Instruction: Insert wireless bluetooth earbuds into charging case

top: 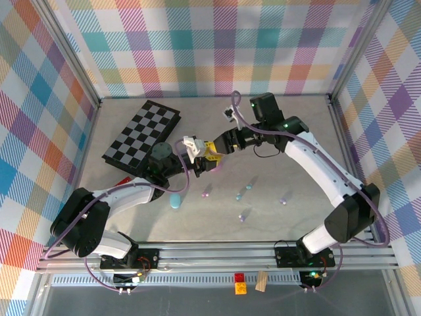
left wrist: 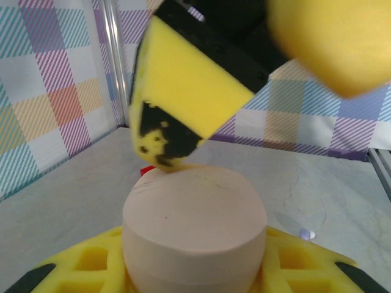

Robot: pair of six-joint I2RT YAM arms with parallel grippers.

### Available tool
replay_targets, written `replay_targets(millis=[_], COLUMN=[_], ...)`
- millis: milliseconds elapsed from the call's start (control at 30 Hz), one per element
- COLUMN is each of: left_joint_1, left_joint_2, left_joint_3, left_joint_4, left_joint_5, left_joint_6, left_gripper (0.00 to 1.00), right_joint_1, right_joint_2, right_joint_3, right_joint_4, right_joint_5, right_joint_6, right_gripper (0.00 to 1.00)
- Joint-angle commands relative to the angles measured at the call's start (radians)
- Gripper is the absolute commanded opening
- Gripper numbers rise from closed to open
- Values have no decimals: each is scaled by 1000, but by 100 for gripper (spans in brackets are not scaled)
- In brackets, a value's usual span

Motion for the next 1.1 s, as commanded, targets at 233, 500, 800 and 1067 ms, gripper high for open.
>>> replay_targets(millis=[233,500,800,1067], left_joint_1=[12,12,6,-2], left_joint_2=[-43,-86,-137,-135], left_joint_3=[56,67,53,27], left_joint_4=[-18,-14,-9,34], left_joint_5=[-14,-48,-71,-81], left_joint_6=[5,-20,-40,-46], left_gripper=[28,28,28,28], right_joint_1=[-115,-145,-119,-99], right_joint_2=[-130,-47,3,-15], right_joint_3=[-186,-240,-265,-299], right_joint_4=[304,500,657,760], right_joint_5=[-42,-272,-405,-429], right_joint_6=[344,675,807,873], right_gripper=[73,72,66,49])
